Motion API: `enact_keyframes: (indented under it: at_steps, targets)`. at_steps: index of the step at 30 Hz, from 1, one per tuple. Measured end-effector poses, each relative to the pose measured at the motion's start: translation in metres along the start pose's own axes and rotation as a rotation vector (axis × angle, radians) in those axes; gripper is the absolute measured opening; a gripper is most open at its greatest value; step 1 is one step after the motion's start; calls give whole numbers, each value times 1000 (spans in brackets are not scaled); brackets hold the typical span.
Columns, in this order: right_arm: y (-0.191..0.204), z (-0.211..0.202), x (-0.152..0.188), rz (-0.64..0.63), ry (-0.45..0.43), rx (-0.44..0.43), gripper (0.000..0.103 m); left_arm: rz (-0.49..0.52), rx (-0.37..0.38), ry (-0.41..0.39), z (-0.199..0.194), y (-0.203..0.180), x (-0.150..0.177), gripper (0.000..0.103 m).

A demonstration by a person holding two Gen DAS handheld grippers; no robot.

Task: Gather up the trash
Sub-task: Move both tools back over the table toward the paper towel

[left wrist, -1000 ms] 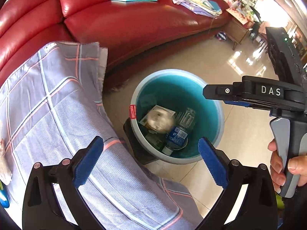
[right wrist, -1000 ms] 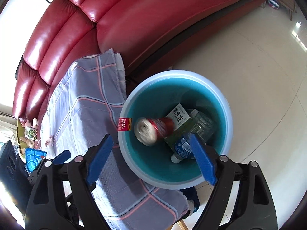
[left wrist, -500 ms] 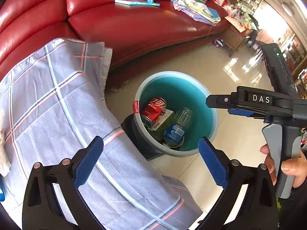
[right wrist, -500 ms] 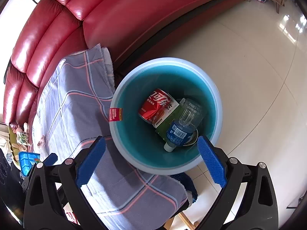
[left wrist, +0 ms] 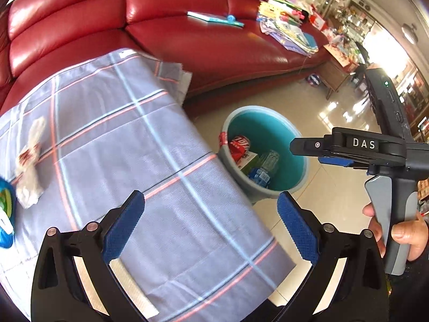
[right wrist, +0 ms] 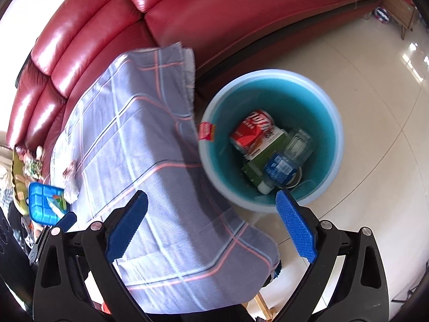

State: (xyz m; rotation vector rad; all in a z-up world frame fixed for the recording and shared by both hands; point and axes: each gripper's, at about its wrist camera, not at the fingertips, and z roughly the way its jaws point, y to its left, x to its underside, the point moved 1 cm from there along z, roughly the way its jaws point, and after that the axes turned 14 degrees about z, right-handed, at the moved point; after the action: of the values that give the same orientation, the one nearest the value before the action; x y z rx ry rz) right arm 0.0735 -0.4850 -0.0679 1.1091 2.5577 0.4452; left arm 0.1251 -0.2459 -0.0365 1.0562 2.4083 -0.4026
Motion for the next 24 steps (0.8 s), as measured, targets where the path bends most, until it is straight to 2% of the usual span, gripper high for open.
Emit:
enact_keyframes:
  at_steps: [15, 24]
  targets:
    - [97, 22, 102, -199, 87, -4, 92, -165, -84, -40, -70, 84, 108, 99]
    - [141, 59, 153, -275, 174, 8, 92, -235, -114, -59, -94, 119, 161, 99]
